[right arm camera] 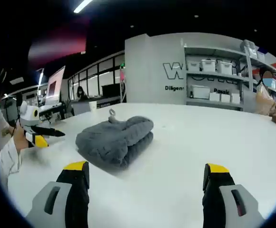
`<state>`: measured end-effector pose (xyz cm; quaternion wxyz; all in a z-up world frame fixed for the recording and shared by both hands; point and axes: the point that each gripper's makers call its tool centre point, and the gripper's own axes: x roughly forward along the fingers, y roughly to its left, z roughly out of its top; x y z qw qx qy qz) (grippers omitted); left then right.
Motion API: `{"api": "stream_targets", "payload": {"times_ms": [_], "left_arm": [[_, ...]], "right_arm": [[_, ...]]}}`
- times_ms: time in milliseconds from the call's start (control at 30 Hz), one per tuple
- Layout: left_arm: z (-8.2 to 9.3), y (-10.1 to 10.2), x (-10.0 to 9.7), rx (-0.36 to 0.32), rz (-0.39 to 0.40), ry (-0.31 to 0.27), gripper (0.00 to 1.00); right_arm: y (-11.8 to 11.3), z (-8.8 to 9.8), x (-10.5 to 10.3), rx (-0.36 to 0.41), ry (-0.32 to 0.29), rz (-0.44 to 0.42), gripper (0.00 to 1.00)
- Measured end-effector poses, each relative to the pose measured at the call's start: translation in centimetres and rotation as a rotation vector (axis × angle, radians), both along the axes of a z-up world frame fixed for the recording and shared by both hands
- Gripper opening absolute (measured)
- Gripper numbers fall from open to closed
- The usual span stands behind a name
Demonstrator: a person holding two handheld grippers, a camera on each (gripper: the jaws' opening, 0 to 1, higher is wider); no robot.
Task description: Open the folded towel by lifting each exposed corner and separating the folded layers until the towel lies flat within the target outline without major curled edges
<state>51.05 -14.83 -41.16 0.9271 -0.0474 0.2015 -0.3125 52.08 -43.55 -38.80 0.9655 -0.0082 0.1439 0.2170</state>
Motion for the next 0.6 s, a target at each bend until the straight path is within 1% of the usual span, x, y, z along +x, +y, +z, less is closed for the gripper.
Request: {"api": "stream_targets", "payload": {"times_ms": [267,400,600], "left_arm": [[-0.07,-0.21,-0.05,0.008,-0.007,0.001,0.99],[0.24,0.02,0.07,-0.007,0.000,-0.006,0.99],[0.31,-0.10,0.02,-0.008,-0.004,-0.006,0.99]], "right_arm": [[-0.04,-0.06,0.05,0.001,0.004,0.000,1.00],[0.05,-0.13,0.07,-0.003,0.006,0.004,1.00],[0.13,-0.39,0.14,-0.009,0.015,0.006,1.00]]}}
